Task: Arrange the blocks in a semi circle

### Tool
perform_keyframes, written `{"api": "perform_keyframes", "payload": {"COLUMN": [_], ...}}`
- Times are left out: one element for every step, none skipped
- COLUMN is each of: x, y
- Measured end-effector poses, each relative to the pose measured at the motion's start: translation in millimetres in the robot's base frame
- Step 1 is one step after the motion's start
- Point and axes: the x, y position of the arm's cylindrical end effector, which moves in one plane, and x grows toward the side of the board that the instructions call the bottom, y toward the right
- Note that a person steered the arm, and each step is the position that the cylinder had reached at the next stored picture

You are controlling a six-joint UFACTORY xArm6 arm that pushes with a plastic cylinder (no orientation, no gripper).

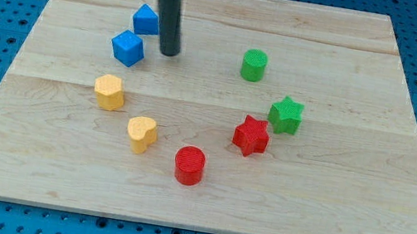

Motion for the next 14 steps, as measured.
{"api": "perform_keyframes", "payload": {"x": [8, 28, -10, -31, -24, -12, -8, -8, -8, 13, 42, 47, 60, 84], "y": [33, 56, 80, 81, 90, 60, 96, 135, 133, 116, 133, 135, 127, 155]}}
